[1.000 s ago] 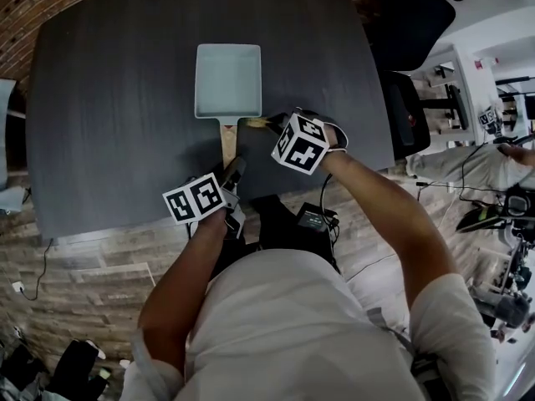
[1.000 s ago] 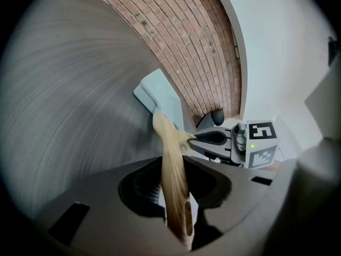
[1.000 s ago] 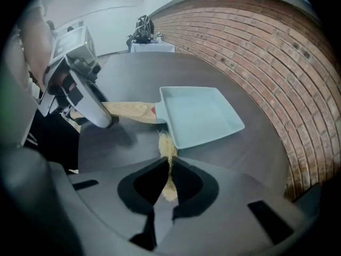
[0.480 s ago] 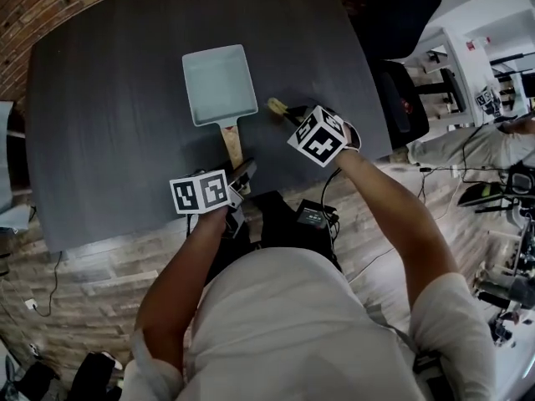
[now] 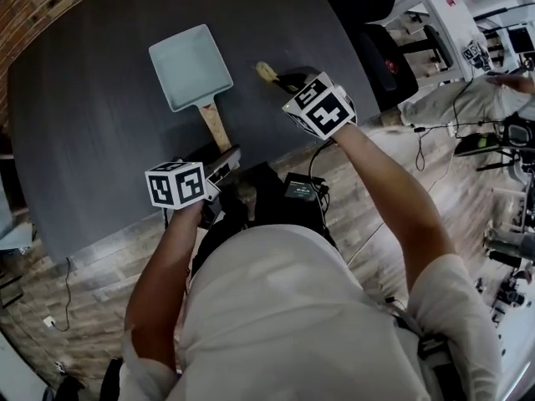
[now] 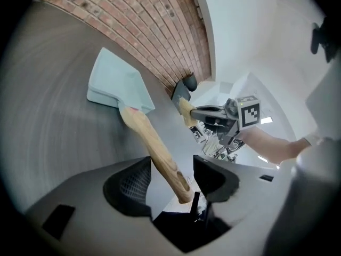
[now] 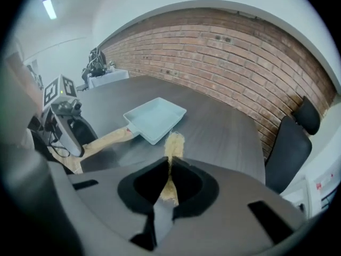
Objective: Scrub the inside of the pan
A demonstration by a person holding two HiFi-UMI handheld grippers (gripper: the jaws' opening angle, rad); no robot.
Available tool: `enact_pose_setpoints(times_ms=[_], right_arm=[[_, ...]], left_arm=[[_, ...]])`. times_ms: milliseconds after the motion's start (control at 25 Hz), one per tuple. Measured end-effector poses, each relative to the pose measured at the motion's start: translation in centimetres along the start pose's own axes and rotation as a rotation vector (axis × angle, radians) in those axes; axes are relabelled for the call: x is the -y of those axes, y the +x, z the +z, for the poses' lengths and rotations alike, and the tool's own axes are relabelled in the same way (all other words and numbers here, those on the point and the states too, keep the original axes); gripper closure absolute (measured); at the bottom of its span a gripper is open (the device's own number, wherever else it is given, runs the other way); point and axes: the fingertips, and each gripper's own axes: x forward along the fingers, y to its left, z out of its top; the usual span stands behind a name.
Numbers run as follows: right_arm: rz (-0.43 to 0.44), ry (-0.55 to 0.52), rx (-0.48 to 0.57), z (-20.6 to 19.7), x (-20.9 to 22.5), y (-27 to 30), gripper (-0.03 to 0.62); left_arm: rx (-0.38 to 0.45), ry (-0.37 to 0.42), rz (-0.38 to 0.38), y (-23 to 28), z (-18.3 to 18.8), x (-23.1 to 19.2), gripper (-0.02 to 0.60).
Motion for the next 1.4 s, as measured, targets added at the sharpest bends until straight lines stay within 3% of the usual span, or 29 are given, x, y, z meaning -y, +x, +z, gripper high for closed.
enact_pose_setpoints(times_ms=[240,480,720,1040,1400], right_arm=[[-0.025,0.178,0.136,1.0,1.1,-4.0,0.563],[0.002,0.342,0.29,2.0,0.1,-8.4,0.562],[0.079,0.474,0.493,3.1,-1.9,-13.2,0.563],[0.177,0.492,0.611,1.9,-4.6,-19.2,0.563],[0.24,0.492,0.648,-3.6,-5.6,-24.5,0.563]], left_arm=[[0.098,0.049,0.014,-4.3,0.7,-0.2,0.339],[0.332,0.029,-0.022,-10.6,3.2,1.4,0.343],[0.546,0.052,-0.154,-15.8,4.6,6.5,0.523],[0.653,0.093,-0.161,-17.8,3.4,12.9,0.546],[0.662,0.121,-0.192,-14.1,-0.6,21.3,0.546]])
